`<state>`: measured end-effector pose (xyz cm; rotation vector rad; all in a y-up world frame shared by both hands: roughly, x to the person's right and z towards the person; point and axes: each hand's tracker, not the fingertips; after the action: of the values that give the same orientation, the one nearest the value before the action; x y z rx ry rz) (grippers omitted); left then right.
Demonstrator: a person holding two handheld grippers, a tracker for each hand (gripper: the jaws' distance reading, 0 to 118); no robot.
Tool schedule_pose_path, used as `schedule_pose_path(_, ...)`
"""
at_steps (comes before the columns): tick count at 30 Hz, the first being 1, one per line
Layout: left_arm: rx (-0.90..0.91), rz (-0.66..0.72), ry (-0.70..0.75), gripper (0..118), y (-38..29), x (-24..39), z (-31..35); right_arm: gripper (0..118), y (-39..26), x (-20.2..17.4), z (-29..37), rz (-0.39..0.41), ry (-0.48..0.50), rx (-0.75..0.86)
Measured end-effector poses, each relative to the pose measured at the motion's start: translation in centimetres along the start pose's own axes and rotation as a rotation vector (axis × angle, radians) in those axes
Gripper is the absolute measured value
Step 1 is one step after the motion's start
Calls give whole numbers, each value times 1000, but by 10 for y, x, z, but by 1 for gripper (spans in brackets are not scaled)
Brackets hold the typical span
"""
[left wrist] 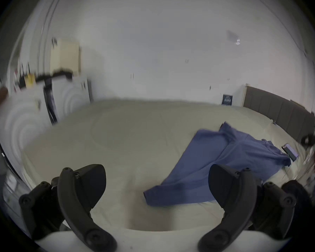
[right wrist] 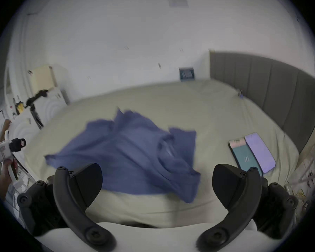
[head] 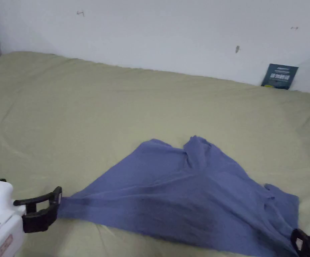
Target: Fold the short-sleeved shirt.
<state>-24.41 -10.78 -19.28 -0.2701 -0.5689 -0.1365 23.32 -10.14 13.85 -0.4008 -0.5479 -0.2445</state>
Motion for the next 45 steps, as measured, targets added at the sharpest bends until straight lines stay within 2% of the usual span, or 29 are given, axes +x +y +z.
schedule_pose_path(3, 2, -20, 85, 113, -6, 9, 40, 118, 14, -40, 33, 36, 31, 128)
schedule_pose_path(4, -41, 1, 117, 111, -7, 9, 50, 113, 16, -51, 40, 21, 58, 164)
schedule_pose_path(5, -75, 41, 98, 94, -10, 8, 56, 93, 18, -60, 42, -3, 86, 181)
schedule_pose_path(6, -85, 83, 81, 56, -14, 7, 60, 67, 20, -69, 42, -14, 95, 174)
schedule_pose_path(7, -112, 76, 108, 8, -18, 6, 59, 35, 21, -75, 39, -12, 98, 160)
schedule_pose_path(8, -151, 57, 148, 0, -21, 7, 56, 1, 22, -80, 36, -8, 106, 150)
schedule_pose_path(10, -189, 66, 53, 0, -26, -3, 44, 1, 23, -92, 30, 7, 145, 140)
schedule_pose_path(11, -214, 62, 86, 0, -28, -4, 34, 1, 25, -95, 25, 15, 191, 113)
schedule_pose_path(14, -329, 60, 16, 0, -37, -12, -5, 1, 25, -109, 11, 50, 192, 76)
schedule_pose_path(18, -430, 91, -79, 0, -53, -26, -69, 1, 22, -115, -6, 35, 210, 21)
schedule_pose_path(19, -440, 111, -122, 4, -56, -30, -82, 1, 22, -116, -10, 34, 211, 8)
schedule_pose_path(20, -473, 111, -148, 32, -60, -33, -98, 1, 21, -117, -14, 35, 209, -6)
schedule_pose_path(21, -471, 91, -164, 76, -64, -37, -113, 1, 21, -119, -18, 40, 209, -24)
schedule_pose_path(22, -478, 92, -190, 108, -66, -40, -122, 1, 20, -120, -21, 44, 210, -37)
schedule_pose_path(23, -511, 77, -210, 114, -71, -42, -135, 1, 20, -121, -26, 48, 211, -53)
schedule_pose_path(25, -470, 64, -237, 114, -79, -49, -155, 1, 19, -123, -33, 57, 209, -77)
schedule_pose_path(31, -533, 93, -258, 113, -91, -57, -194, 1, 23, -136, -55, 69, 211, -121)
schedule_pose_path(32, -535, 95, -249, 110, -92, -56, -194, 1, 24, -138, -57, 72, 214, -123)
schedule_pose_path(33, -536, 100, -251, 94, -91, -56, -191, 1, 25, -139, -59, 75, 216, -124)
schedule_pose_path(34, -532, 98, -264, 61, -90, -57, -188, 1, 26, -140, -60, 77, 218, -126)
schedule_pose_path(35, -519, 80, -259, 13, -91, -53, -184, 1, 27, -142, -61, 77, 220, -127)
schedule_pose_path(36, -527, 66, -263, 1, -92, -51, -181, 1, 29, -142, -62, 75, 222, -128)
schedule_pose_path(38, -597, 101, -311, 0, -95, -48, -176, 1, 31, -141, -62, 65, 230, -129)
schedule_pose_path(44, -527, 129, -294, 0, -77, -34, -144, 1, 37, -129, -72, 85, 208, -139)
schedule_pose_path(45, -489, 123, -247, 0, -72, -31, -139, 1, 39, -123, -77, 97, 198, -143)
